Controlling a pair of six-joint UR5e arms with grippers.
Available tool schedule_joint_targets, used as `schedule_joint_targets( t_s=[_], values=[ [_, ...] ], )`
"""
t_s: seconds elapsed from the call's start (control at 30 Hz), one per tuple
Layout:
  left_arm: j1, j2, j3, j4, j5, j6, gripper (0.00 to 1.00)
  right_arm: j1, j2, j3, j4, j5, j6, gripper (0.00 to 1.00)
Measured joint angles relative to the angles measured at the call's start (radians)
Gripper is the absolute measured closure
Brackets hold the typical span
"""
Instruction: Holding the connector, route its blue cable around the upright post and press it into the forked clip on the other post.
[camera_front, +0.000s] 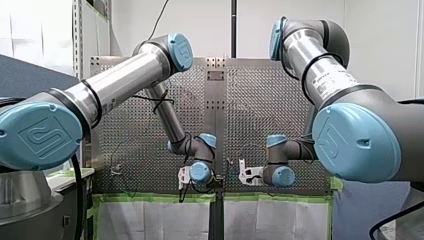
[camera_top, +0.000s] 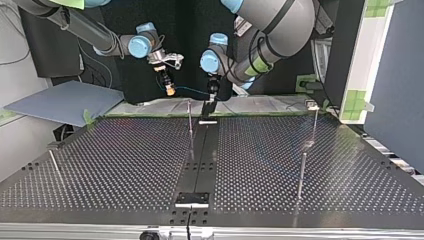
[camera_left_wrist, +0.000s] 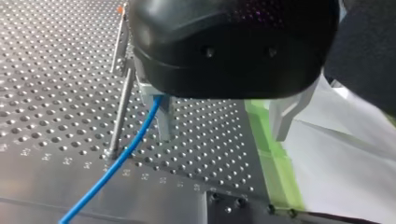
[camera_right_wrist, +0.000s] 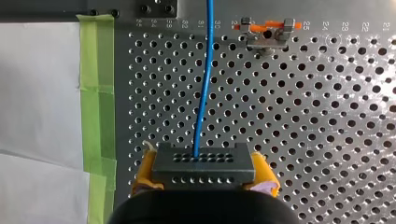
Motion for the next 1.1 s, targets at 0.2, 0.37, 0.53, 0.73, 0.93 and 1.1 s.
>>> schedule_joint_targets(
  t_s=[0.2, 0.37, 0.53, 0.73, 0.93, 1.1],
  values=[
    [0.004, 0.000, 0.000, 0.015, -0.019, -0.008, 0.25, -0.004, 0.000, 0.000, 0.000, 0.001, -0.007, 1.00],
    [0.008, 0.000, 0.001, 0.035, -0.009, -0.008, 0.77, -0.007, 0.000, 0.000, 0.000, 0.000, -0.008, 1.00],
    [0.011, 0.000, 0.001, 0.050, 0.014, 0.000, 1.00, -0.009, 0.000, 0.000, 0.000, 0.000, -0.008, 1.00],
    [0.016, 0.000, 0.001, 0.058, 0.019, 0.007, 1.00, -0.012, 0.000, 0.000, 0.000, 0.000, -0.009, 1.00],
    [0.018, 0.000, 0.001, 0.066, 0.020, 0.011, 1.00, -0.021, 0.000, -0.001, 0.000, 0.001, -0.010, 1.00],
    [0.014, 0.002, 0.001, 0.071, 0.017, 0.020, 1.00, -0.028, 0.000, -0.007, 0.003, 0.002, -0.009, 1.00]
  ],
)
